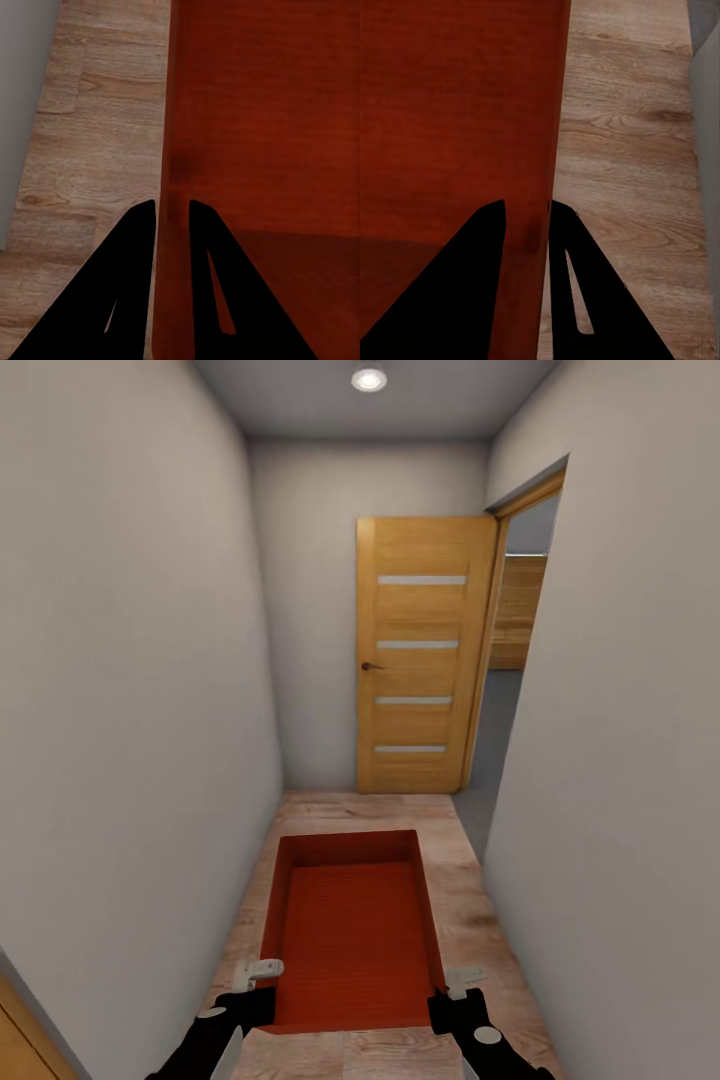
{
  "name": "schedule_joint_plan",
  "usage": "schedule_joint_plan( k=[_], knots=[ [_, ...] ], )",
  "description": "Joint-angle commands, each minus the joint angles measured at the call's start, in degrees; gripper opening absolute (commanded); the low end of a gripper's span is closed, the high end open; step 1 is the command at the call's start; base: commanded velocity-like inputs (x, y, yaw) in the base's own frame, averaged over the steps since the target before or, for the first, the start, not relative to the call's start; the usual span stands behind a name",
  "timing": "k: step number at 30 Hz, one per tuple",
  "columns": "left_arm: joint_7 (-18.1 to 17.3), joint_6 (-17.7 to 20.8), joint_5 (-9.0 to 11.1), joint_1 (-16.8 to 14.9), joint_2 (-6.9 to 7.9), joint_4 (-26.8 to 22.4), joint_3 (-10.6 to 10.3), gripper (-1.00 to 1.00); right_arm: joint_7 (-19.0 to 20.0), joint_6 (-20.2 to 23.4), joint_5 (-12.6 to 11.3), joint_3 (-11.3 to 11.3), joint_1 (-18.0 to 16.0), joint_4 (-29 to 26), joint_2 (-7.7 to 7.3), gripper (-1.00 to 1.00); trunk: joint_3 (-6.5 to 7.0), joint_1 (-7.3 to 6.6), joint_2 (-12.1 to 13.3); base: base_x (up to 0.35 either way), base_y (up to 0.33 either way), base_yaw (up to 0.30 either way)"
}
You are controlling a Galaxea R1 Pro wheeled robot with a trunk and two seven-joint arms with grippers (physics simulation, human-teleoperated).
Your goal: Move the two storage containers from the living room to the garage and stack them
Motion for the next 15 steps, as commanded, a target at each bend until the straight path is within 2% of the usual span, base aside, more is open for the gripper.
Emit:
schedule_joint_plan(
  k=[1, 15],
  knots=[
    [1.2, -2.8, -1.1, 0.0, -0.08, -0.2, 0.4, -1.0, 0.3, -0.1, -0.4, 0.5, 0.0, 0.1, 1.67, -1.0, -0.03, 0.05, 0.0, 0.328, 0.0, 0.0],
    [1.2, -2.8, -1.1, 0.0, -0.08, -0.2, 0.4, -1.0, 0.3, -0.1, -0.4, 0.5, 0.0, 0.1, 1.67, -1.0, -0.03, 0.05, 0.0, 0.328, 0.0, 0.0]
  ],
)
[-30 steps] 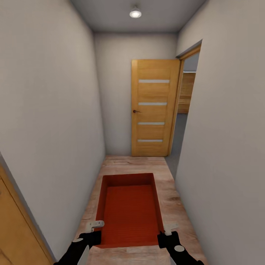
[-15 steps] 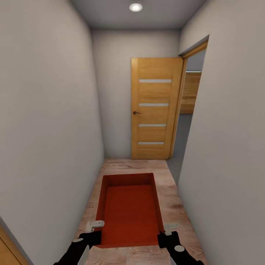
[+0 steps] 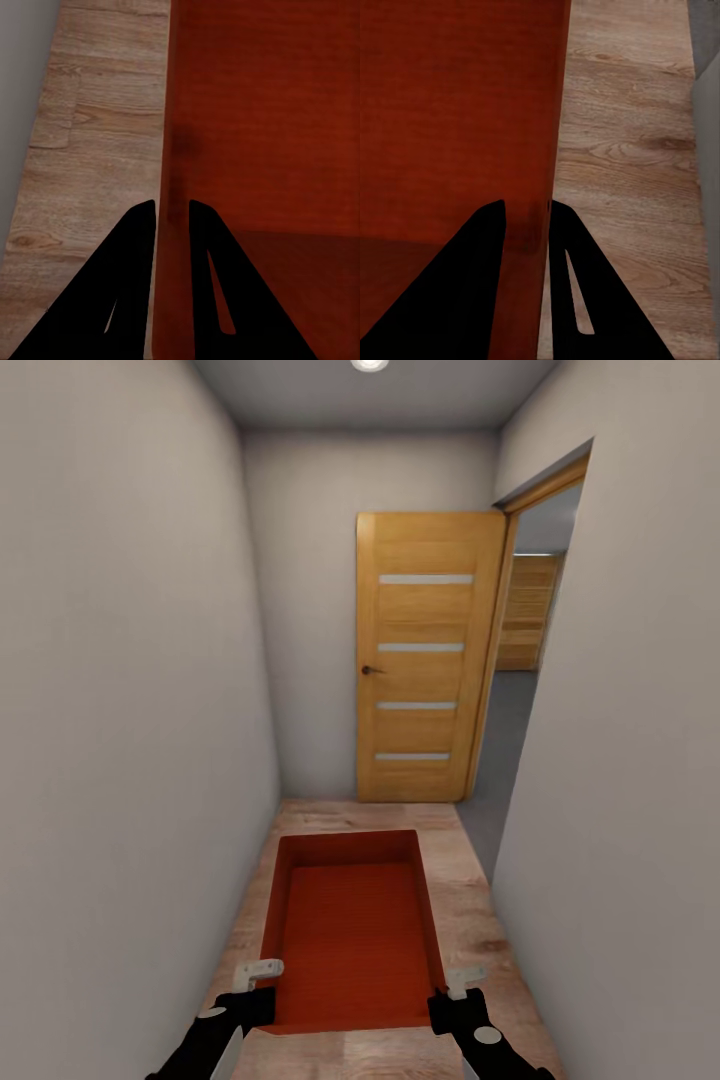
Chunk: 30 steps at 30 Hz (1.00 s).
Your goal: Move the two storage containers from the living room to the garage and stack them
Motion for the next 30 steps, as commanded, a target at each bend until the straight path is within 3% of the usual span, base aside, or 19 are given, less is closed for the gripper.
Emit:
schedule_joint_plan(
  k=[1, 30],
  knots=[
    [1.3, -2.8, -1.1, 0.0, -0.08, -0.2, 0.4, -1.0, 0.3, -0.1, -0.4, 0.5, 0.0, 0.1, 1.67, -1.0, -0.03, 0.05, 0.0, 0.327, 0.0, 0.0],
    [1.3, -2.8, -1.1, 0.0, -0.01, -0.2, 0.4, -1.0, 0.3, -0.1, -0.4, 0.5, 0.0, 0.3, 1.67, -1.0, -0.03, 0.05, 0.0, 0.328, 0.0, 0.0]
  ],
)
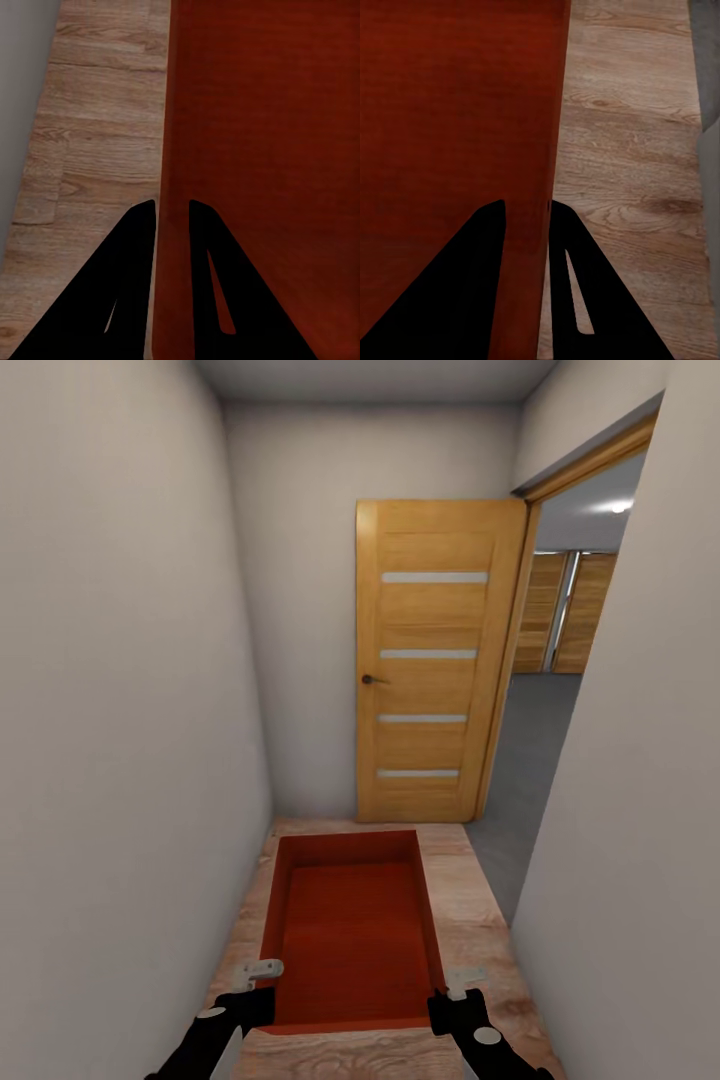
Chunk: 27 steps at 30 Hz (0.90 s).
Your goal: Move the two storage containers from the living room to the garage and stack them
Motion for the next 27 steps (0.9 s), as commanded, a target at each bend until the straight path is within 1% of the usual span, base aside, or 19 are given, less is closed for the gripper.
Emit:
schedule_joint_plan(
  k=[1, 27],
  knots=[
    [1.3, -2.9, -1.1, 0.0, -0.07, -0.2, 0.4, -1.0, 0.3, -0.1, -0.4, 0.6, 0.0, 0.1, 1.59, -1.0, -0.03, 0.05, 0.0, 0.328, 0.0, 0.0],
    [1.3, -2.9, -1.1, 0.0, -0.11, -0.2, 0.4, -1.0, 0.3, -0.1, -0.4, 0.6, 0.0, 0.2, 1.59, -1.0, -0.03, 0.05, 0.0, 0.328, 0.0, 0.0]
  ],
)
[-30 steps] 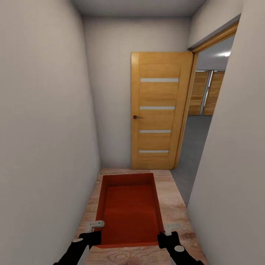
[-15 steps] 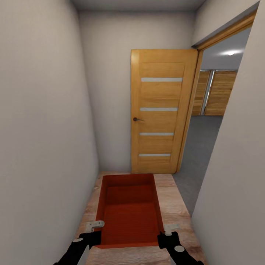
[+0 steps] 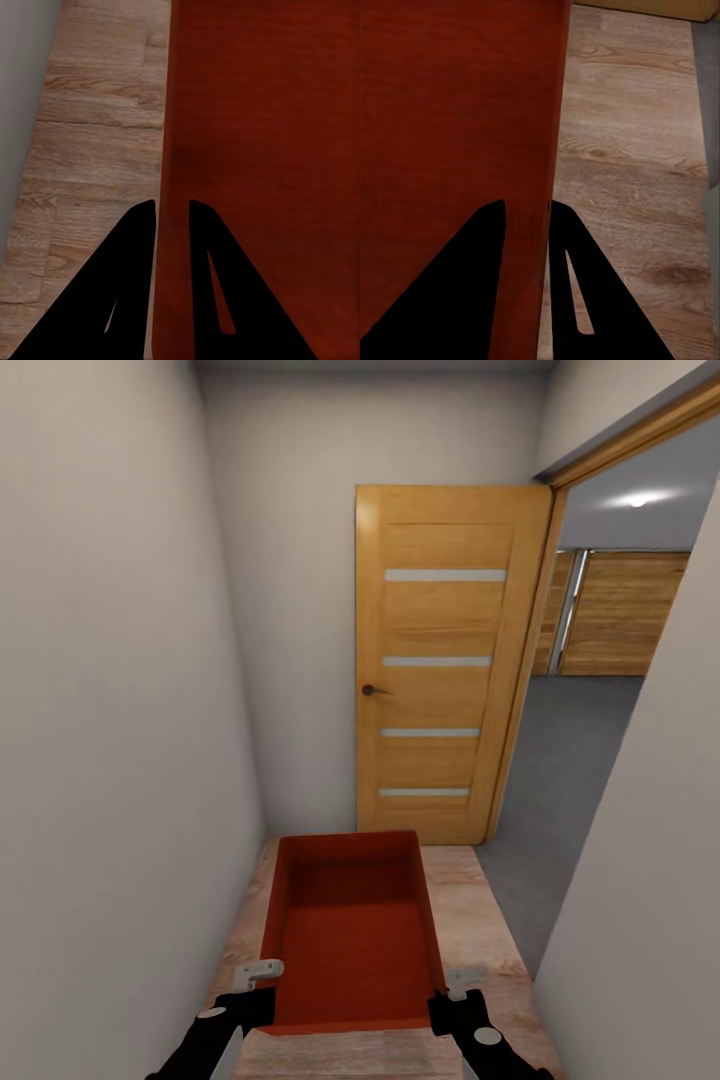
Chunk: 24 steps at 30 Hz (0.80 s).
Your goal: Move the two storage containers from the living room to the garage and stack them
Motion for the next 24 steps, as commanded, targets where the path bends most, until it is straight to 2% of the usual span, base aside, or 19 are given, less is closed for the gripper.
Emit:
schedule_joint_plan(
  k=[1, 24],
  knots=[
    [1.2, -3.1, -1.2, 0.0, -0.09, -0.2, 0.5, -1.0, 0.2, -0.1, -0.4, 0.7, 0.0, 0.1, 1.6, -1.0, -0.03, 0.05, 0.0, 0.328, 0.0, 0.0],
    [1.2, -3.0, -1.2, 0.0, -0.03, -0.2, 0.4, -1.0, 0.3, -0.1, -0.4, 0.7, 0.0, 0.1, 1.6, -1.0, -0.03, 0.05, 0.0, 0.328, 0.0, 0.0]
  ],
)
